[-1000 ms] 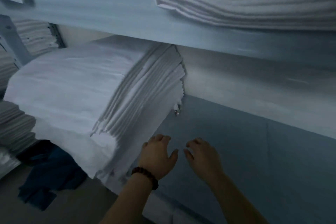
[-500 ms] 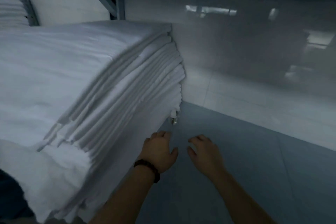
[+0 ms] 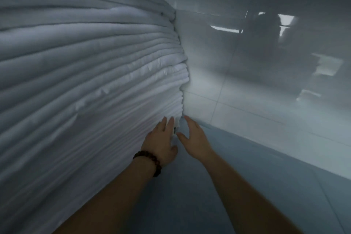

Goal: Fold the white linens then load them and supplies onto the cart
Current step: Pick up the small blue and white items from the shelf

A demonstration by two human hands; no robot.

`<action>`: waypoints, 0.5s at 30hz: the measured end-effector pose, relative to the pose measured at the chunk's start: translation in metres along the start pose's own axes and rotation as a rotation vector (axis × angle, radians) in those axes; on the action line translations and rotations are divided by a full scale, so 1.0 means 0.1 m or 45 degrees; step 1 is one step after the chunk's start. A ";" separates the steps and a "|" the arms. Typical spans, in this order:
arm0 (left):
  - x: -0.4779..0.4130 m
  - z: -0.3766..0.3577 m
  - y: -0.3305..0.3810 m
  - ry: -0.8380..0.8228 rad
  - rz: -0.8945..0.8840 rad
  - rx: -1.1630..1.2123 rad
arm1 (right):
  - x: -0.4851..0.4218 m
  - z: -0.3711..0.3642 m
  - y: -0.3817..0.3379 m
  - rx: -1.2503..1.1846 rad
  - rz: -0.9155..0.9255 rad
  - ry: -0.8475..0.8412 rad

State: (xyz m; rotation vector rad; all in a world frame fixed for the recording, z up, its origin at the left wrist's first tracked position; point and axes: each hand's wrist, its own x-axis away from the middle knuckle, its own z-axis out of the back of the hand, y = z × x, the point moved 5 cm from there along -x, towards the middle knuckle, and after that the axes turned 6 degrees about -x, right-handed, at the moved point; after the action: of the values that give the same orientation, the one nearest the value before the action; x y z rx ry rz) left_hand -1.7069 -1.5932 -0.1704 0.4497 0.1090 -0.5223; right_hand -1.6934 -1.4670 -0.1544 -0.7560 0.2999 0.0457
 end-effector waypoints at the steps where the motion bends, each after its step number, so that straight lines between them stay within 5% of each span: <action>1: -0.07 -0.03 0.00 -0.010 -0.014 -0.022 | -0.11 -0.03 0.00 -0.082 0.004 -0.009; 10: -0.39 -0.17 -0.04 0.129 0.055 0.012 | -0.49 -0.25 0.19 -0.325 -0.182 -0.053; 15: -0.35 -0.12 -0.04 0.246 0.089 -0.075 | -0.40 -0.26 0.23 -0.160 -0.182 -0.019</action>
State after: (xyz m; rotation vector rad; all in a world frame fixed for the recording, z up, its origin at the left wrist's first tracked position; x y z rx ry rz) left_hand -1.7394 -1.5752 -0.1749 0.4441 0.2926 -0.4049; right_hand -1.7419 -1.4649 -0.1761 -0.8999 0.2299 -0.0652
